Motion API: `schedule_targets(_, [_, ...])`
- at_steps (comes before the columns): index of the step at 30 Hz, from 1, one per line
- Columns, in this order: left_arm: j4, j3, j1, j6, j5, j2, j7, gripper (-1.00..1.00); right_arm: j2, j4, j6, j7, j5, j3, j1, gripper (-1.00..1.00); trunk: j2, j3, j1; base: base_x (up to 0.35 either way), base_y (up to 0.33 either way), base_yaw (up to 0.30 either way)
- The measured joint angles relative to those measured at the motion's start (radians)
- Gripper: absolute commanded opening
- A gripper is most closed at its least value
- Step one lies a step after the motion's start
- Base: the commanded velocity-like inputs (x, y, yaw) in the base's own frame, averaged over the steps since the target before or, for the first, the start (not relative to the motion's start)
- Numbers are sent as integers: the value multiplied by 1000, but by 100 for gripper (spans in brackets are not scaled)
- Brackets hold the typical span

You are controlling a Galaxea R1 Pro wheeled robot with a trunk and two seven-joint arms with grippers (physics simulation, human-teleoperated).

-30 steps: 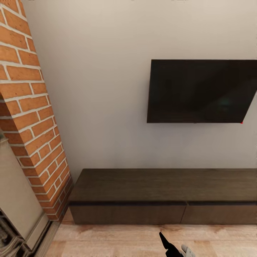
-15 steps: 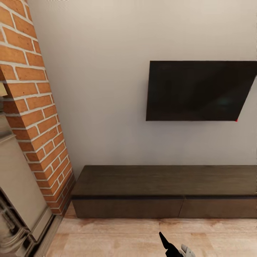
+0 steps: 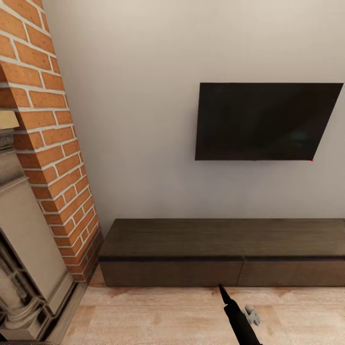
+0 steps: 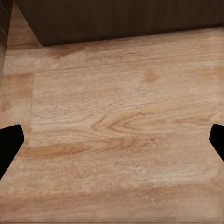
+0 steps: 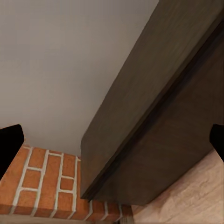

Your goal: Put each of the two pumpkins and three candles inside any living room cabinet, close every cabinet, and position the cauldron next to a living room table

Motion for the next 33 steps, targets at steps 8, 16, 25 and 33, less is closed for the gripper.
schedule_targets(8, [12,-1,1,-10,2,0,0,100,0,5,1,-1,-125,-7,-16,100,0,0,0,-2,0,0])
schedule_targets(16, [11,-1,1,-12,3,0,0,100,1,32,2,-16,-236,0,-24,100,0,0,0,0,0,0])
schedule_targets(25, [7,-1,1,-14,3,1,-1,100,-8,36,112,-9,-241,84,-68,100,0,0,0,75,15,0])
schedule_targets(33, [11,-1,2,-15,2,1,-1,100,-12,38,157,58,-247,87,-74,100,0,0,0,31,7,0])
